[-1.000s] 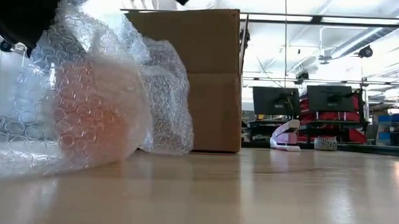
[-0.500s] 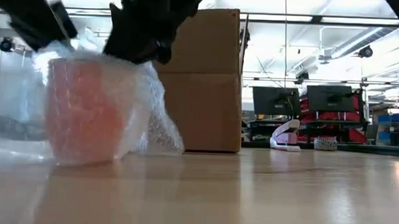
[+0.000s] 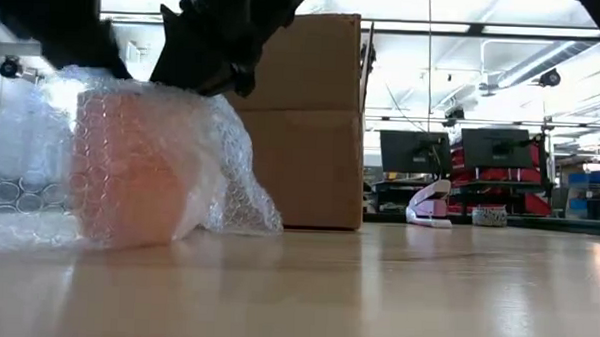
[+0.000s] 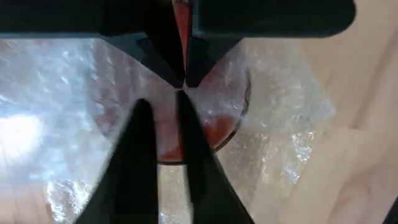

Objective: Wrap mug
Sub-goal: Wrap the orange mug with transparent bubble wrap

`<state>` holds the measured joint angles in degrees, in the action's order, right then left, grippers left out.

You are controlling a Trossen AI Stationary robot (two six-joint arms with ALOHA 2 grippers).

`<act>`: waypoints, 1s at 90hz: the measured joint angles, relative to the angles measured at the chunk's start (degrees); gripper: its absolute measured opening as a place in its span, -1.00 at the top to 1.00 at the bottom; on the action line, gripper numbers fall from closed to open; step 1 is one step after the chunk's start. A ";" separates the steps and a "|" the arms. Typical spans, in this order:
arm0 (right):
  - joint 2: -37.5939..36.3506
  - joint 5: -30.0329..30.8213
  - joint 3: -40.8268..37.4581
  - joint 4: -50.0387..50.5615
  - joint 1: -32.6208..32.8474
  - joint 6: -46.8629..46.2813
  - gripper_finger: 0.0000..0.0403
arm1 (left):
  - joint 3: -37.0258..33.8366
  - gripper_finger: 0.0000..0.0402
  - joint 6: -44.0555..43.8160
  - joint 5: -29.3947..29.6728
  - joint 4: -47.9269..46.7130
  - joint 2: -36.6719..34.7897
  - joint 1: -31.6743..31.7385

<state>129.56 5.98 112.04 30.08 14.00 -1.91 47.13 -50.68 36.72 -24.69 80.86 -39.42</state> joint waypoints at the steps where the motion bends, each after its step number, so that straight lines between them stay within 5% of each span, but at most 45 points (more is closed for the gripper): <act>1: 0.00 -0.01 0.14 0.15 0.00 0.00 0.99 | -0.20 0.63 -0.12 0.04 0.51 0.18 0.00; 26: -4.75 1.07 8.80 13.55 0.09 -2.97 0.99 | -1.39 0.63 0.63 -2.37 3.71 1.53 0.02; 47: -7.30 18.93 7.25 21.58 -0.56 -3.33 0.99 | -1.53 0.63 0.68 -2.34 3.97 1.60 0.11; 73: -4.50 18.74 -3.29 5.23 -3.93 -3.48 0.99 | -1.53 0.63 2.02 -2.12 6.08 1.60 0.11; 90: -5.16 6.32 -2.12 -1.73 -2.52 -0.99 0.99 | -1.47 0.63 2.52 -2.13 6.48 1.60 0.11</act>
<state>124.40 12.30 109.92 28.36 11.48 -2.90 45.67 -48.16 34.59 -18.21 82.46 -39.31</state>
